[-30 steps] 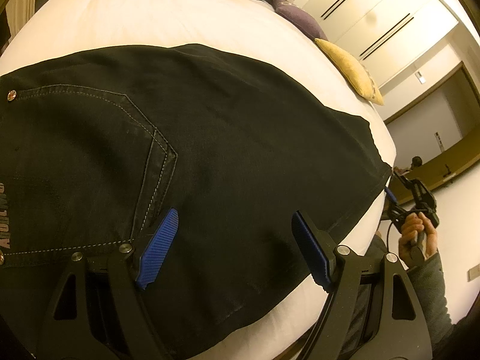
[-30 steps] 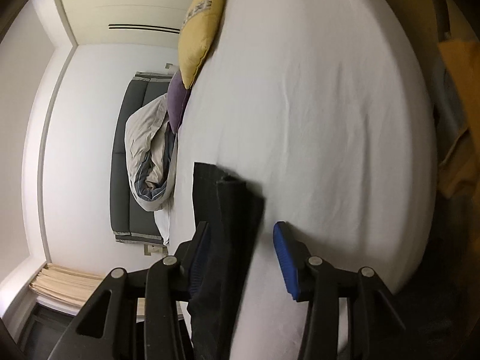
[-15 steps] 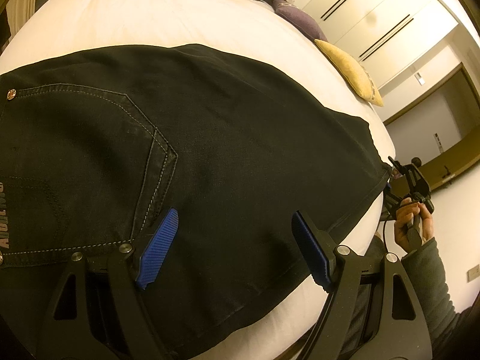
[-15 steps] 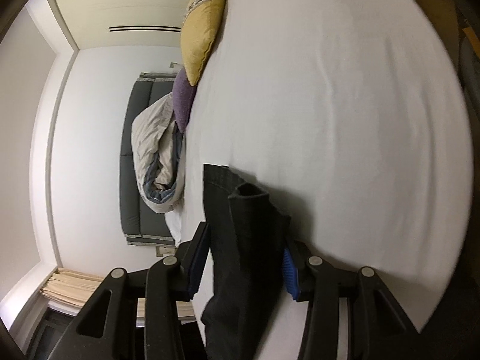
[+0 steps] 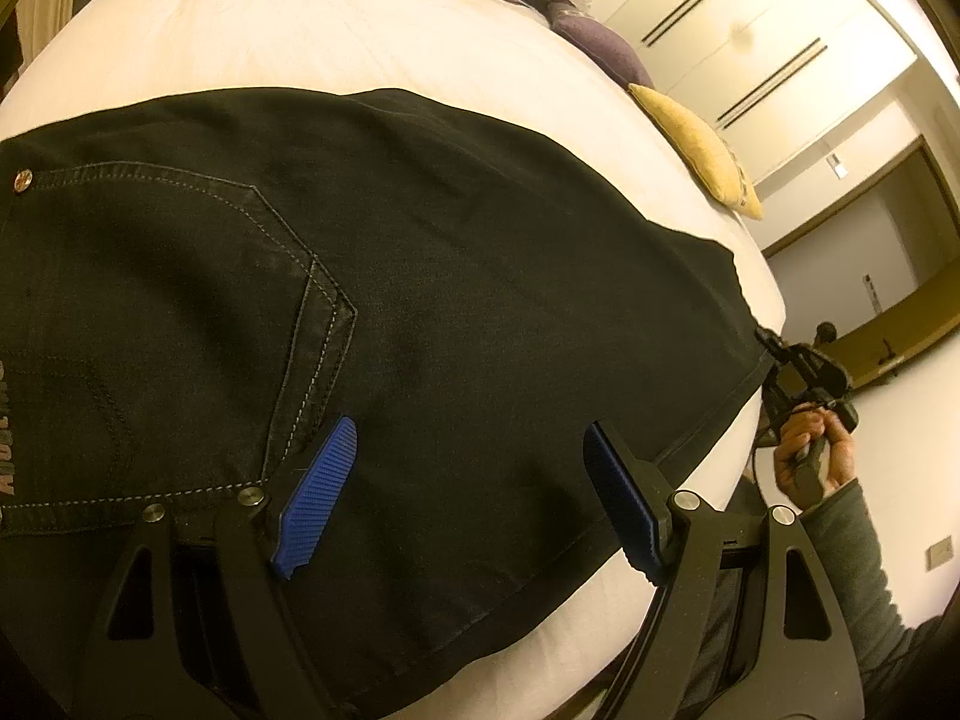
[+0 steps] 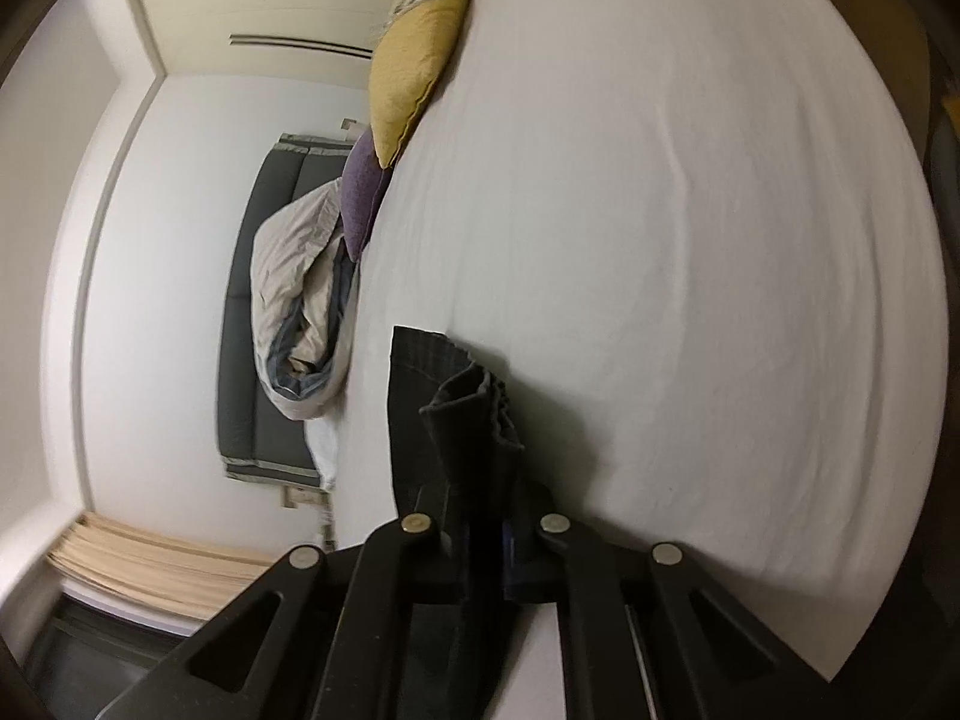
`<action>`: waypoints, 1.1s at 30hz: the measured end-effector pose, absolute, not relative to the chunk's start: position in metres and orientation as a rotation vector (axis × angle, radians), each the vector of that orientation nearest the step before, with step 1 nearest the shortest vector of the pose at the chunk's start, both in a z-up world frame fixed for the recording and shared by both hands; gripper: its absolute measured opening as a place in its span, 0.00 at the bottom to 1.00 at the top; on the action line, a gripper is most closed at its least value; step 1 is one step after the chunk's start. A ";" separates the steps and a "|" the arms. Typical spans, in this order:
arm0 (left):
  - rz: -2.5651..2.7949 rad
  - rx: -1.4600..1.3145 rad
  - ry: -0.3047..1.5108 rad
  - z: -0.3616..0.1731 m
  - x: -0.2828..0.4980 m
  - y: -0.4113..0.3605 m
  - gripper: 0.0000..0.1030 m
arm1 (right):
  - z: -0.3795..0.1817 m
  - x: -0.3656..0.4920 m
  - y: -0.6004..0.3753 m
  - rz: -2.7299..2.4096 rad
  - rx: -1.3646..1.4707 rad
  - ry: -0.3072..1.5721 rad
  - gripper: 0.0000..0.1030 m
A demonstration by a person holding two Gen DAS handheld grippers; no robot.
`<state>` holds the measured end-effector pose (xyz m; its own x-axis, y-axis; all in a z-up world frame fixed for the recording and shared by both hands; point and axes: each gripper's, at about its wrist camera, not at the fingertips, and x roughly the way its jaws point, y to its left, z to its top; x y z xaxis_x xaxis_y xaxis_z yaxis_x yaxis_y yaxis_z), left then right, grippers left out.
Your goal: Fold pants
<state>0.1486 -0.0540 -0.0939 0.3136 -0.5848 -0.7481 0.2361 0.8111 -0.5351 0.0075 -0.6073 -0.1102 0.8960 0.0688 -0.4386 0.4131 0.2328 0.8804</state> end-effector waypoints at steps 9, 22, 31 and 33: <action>-0.543 -0.355 1.137 -0.076 0.153 -0.055 0.75 | -0.110 0.010 -0.606 -0.297 1.268 0.446 0.06; -0.756 -0.480 1.164 -0.073 0.218 -0.148 0.75 | -0.113 0.016 -0.608 -0.299 1.243 0.438 0.05; -0.793 -0.565 1.202 -0.110 0.232 -0.139 0.70 | -0.112 0.015 -0.607 -0.314 1.236 0.436 0.06; -0.793 -0.576 1.200 -0.114 0.231 -0.136 0.67 | -0.108 0.018 -0.605 -0.331 1.220 0.446 0.06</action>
